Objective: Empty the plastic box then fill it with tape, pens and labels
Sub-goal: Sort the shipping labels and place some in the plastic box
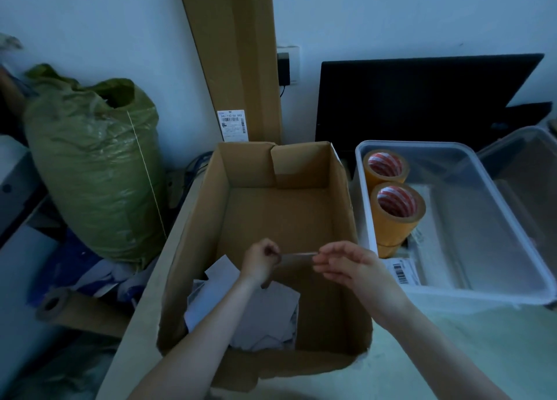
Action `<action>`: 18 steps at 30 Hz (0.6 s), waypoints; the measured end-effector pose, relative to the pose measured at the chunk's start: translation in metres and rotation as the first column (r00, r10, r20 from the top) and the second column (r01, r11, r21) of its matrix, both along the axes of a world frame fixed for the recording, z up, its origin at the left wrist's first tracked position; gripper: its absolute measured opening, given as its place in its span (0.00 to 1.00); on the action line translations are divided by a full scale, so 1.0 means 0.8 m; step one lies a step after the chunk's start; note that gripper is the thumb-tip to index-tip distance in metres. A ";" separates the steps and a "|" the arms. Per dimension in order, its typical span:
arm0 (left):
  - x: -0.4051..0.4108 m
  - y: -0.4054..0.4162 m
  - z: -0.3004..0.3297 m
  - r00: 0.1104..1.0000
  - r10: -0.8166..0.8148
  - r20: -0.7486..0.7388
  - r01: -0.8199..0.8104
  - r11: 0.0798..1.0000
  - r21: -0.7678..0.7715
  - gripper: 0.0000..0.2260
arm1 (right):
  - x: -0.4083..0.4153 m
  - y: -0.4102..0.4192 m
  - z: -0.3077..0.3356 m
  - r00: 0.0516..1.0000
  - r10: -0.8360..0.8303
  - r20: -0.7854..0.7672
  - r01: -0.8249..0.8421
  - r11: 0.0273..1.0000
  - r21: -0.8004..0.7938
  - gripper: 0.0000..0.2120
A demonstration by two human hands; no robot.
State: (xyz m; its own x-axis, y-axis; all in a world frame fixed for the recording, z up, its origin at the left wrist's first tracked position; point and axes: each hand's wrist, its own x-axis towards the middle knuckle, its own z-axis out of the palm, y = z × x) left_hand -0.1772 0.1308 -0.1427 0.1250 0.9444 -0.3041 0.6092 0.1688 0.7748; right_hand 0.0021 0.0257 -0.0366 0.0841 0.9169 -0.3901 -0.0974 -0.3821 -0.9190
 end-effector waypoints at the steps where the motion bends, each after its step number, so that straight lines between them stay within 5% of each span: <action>1: -0.005 -0.003 0.018 0.998 0.020 0.054 -0.022 0.999 0.040 0.08 | -0.001 0.001 0.000 1.000 -0.010 -0.022 0.010 1.000 -0.017 0.09; 5: -0.029 -0.027 0.079 0.968 0.020 0.249 -0.077 0.971 0.224 0.07 | -0.006 0.011 -0.003 0.976 -0.091 -0.199 0.064 0.989 -0.135 0.09; 9: -0.047 -0.061 0.102 0.950 -0.251 0.186 0.136 0.868 0.477 0.11 | -0.009 0.016 -0.001 0.931 -0.019 -0.364 -0.061 0.977 -0.205 0.13; 13: -0.048 -0.078 0.099 0.913 -0.386 0.136 0.260 0.803 0.535 0.18 | -0.016 0.019 -0.008 0.967 -0.012 -0.255 -0.040 0.980 -0.197 0.14; 18: -0.048 -0.081 0.097 0.913 -0.378 0.154 0.253 0.820 0.514 0.14 | -0.013 0.019 -0.003 0.978 0.194 -0.071 -0.204 0.963 -0.176 0.14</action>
